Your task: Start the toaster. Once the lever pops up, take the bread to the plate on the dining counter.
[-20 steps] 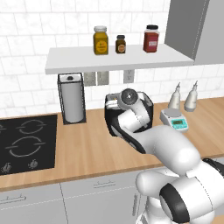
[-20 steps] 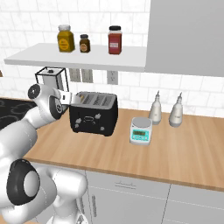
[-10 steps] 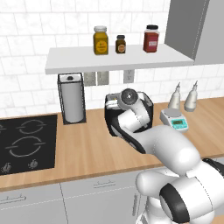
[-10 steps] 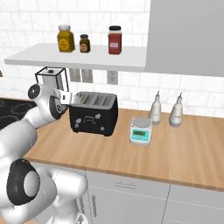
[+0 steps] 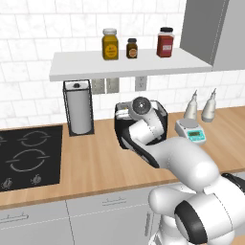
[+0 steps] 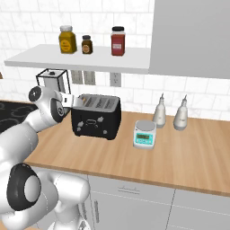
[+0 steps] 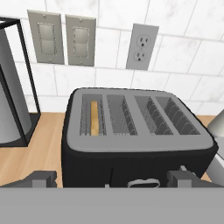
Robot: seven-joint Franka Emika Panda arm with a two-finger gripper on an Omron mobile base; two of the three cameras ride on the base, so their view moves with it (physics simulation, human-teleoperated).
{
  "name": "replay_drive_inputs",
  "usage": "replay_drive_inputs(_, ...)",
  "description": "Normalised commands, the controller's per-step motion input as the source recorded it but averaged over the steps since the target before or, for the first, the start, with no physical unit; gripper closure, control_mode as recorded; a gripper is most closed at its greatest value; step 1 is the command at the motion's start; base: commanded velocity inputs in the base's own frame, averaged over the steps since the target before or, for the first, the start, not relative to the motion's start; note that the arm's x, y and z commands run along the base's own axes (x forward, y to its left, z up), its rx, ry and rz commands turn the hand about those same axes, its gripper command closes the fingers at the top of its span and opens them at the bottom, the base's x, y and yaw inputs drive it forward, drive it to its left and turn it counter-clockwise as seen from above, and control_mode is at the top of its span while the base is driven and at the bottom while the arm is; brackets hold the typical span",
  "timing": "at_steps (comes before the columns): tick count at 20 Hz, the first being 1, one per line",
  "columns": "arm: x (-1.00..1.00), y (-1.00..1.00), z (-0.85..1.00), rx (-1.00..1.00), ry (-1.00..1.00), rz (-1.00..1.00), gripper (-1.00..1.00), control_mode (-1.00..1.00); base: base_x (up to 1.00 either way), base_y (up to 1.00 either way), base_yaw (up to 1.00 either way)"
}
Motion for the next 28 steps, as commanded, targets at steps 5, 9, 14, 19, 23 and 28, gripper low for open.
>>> replay_drive_inputs(5,0.0,0.0,0.0,0.0,0.0,0.0,-1.0,-1.0,0.0,0.0,0.0)
replay_drive_inputs(9,0.0,0.0,0.0,0.0,0.0,0.0,-1.0,-1.0,0.0,0.0,0.0)
replay_drive_inputs(14,0.0,0.0,0.0,0.0,0.0,0.0,-1.0,-1.0,0.0,0.0,0.0)
replay_drive_inputs(19,0.0,0.0,0.0,0.0,0.0,0.0,-1.0,-1.0,0.0,0.0,0.0)
replay_drive_inputs(23,0.0,0.0,0.0,0.0,0.0,0.0,-1.0,-1.0,0.0,0.0,0.0)
replay_drive_inputs(28,0.0,0.0,0.0,0.0,0.0,0.0,-1.0,-1.0,0.0,0.0,0.0)
